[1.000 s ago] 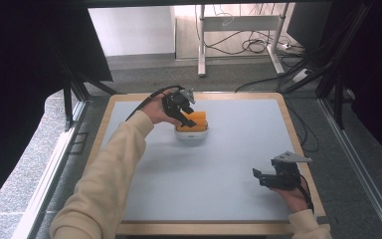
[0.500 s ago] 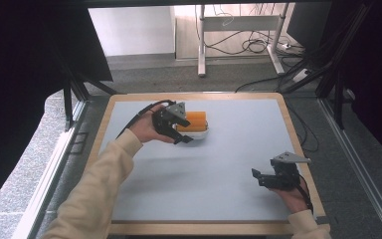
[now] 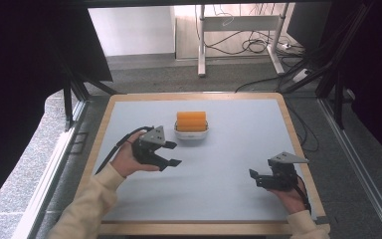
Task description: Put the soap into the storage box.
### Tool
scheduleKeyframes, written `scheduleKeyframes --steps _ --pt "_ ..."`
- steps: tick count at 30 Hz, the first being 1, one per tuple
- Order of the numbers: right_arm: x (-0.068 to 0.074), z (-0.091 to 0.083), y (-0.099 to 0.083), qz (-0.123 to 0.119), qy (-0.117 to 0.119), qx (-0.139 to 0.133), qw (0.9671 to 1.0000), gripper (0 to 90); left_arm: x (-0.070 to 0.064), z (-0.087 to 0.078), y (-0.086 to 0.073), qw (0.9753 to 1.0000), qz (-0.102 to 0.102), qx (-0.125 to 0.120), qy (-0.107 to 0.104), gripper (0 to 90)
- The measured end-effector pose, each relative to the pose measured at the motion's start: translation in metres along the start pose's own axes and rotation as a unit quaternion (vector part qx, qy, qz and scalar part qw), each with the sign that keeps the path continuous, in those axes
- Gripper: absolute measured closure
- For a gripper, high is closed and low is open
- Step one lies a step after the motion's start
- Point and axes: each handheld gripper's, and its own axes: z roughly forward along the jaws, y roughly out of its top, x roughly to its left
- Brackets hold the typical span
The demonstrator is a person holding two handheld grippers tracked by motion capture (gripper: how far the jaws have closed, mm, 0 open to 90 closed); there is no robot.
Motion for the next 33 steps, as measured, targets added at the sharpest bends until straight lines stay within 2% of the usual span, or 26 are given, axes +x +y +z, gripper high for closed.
scheduleKeyframes --steps 1,3,6,8,10,14,16,18,21,26,30,33 --pt "0.000 0.001 0.000 0.000 0.000 0.001 1.0000 17.8 -0.002 -0.003 -0.007 0.9999 -0.012 -0.007 0.002 37.3" --pt "-0.001 0.002 0.000 0.000 0.000 0.003 1.0000 17.8 -0.004 -0.007 -0.018 0.9997 -0.023 -0.011 0.005 37.4" --pt "0.000 0.004 0.000 -0.002 0.001 0.006 1.0000 17.8 -0.008 -0.009 -0.035 0.9983 -0.054 -0.021 0.011 37.4" --pt "0.001 0.005 0.000 -0.005 0.002 0.007 1.0000 17.8 -0.012 -0.009 -0.046 0.9970 -0.071 -0.021 0.024 37.6" --pt "0.002 0.005 0.000 -0.006 0.003 0.007 1.0000 17.8 -0.017 -0.011 -0.055 0.9955 -0.078 -0.025 0.048 38.6" --pt "0.003 0.006 0.000 -0.010 0.005 0.008 0.9999 17.8 -0.024 -0.014 -0.068 0.9930 -0.094 -0.042 0.057 38.8" --pt "0.003 0.007 0.000 -0.009 0.007 0.008 0.9999 17.8 -0.025 -0.013 -0.073 0.9921 -0.105 -0.047 0.050 38.7" --pt "0.002 0.007 0.000 -0.010 0.007 0.008 0.9999 17.8 -0.025 -0.012 -0.074 0.9926 -0.101 -0.035 0.058 38.2" --pt "0.002 0.007 0.000 -0.011 0.006 0.009 0.9999 17.8 -0.024 -0.014 -0.072 0.9917 -0.106 -0.043 0.058 38.2" --pt "0.004 0.005 0.001 -0.015 0.012 0.005 0.9998 17.8 -0.023 -0.013 -0.075 0.9911 -0.107 -0.035 0.071 37.9" --pt "0.004 0.006 0.001 -0.020 0.018 0.003 0.9996 17.7 -0.021 -0.009 -0.075 0.9906 -0.115 -0.034 0.067 36.8" --pt "0.004 0.008 0.002 -0.022 0.020 0.003 0.9996 17.3 -0.020 -0.007 -0.076 0.9912 -0.111 -0.026 0.068 35.9"
